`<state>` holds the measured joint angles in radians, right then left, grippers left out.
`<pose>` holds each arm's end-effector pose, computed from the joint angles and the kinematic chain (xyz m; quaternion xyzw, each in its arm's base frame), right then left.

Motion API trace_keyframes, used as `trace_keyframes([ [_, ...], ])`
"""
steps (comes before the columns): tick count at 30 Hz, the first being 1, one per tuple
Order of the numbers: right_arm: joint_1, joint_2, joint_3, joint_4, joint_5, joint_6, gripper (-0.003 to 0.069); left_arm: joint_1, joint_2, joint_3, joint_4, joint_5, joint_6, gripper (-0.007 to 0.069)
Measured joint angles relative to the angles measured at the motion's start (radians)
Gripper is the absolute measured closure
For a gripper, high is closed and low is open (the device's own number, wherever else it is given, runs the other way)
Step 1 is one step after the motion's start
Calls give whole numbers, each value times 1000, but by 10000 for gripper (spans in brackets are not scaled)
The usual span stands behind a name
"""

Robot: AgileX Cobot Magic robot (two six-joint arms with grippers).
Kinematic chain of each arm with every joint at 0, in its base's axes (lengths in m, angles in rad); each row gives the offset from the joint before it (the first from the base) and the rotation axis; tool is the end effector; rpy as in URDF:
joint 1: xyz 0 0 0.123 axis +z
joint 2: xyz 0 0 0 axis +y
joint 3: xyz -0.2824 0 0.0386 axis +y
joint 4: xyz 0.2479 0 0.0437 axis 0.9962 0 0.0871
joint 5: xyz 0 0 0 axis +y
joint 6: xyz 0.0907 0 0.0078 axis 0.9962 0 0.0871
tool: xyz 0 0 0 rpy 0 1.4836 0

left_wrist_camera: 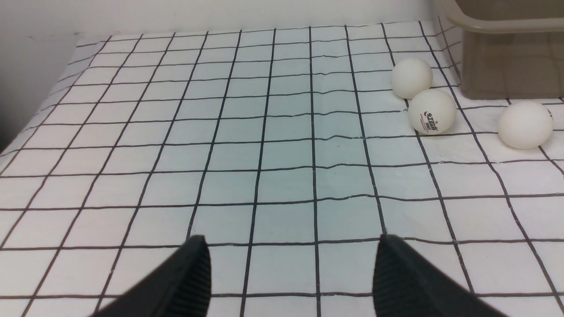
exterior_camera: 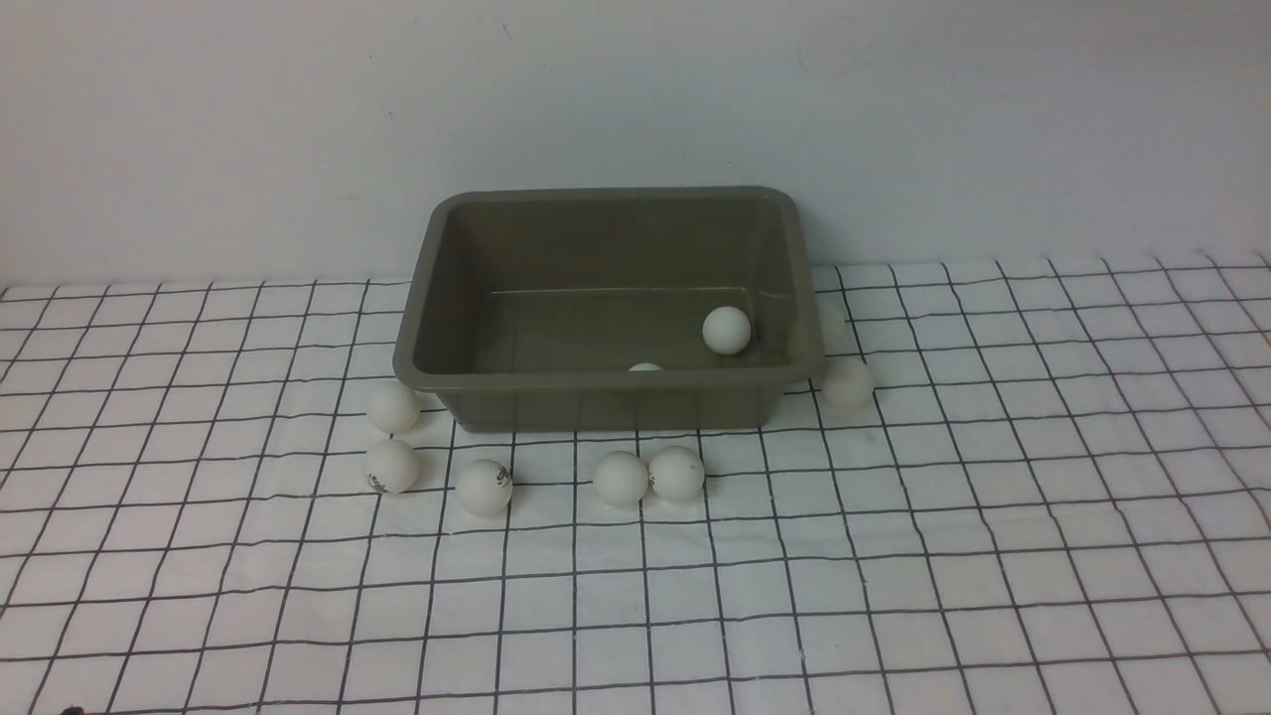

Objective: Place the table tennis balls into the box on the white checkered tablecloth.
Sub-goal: 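Reach for and grasp a ping pong ball on the table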

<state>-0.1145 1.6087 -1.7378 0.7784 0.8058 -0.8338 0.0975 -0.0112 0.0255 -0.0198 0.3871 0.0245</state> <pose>0.3639 0.0046 0.4468 -0.1910 0.8000 0.1259 0.5546 0.0520 0.0044 0.1703 -0.0347 0.8083 0.0274 0.5872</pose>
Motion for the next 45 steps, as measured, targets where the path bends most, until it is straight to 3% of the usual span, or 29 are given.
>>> trace_keyframes([
  [4, 0, -13, 0, 6, -1, 41, 162, 0, 0, 0, 0, 0, 0, 177],
  [8, -5, -58, 0, -41, -22, 170, 162, 0, 0, 0, 0, 0, 0, 177],
  [15, -24, -164, 0, -399, 19, 509, 165, 0, 0, 0, 0, 0, 0, 177],
  [18, -24, -181, 0, -434, 113, 555, 165, 0, 0, 0, 0, 0, 0, 177],
  [24, -2, -153, 95, -324, 135, 414, 165, 0, 0, 0, 0, 0, 0, 177],
  [35, -1, 124, 290, 2, 141, -56, 165, 0, 0, 0, 0, 0, 0, 177],
  [45, 0, 301, 289, 135, 186, -300, 165, 0, 0, 0, 0, 0, 0, 177],
])
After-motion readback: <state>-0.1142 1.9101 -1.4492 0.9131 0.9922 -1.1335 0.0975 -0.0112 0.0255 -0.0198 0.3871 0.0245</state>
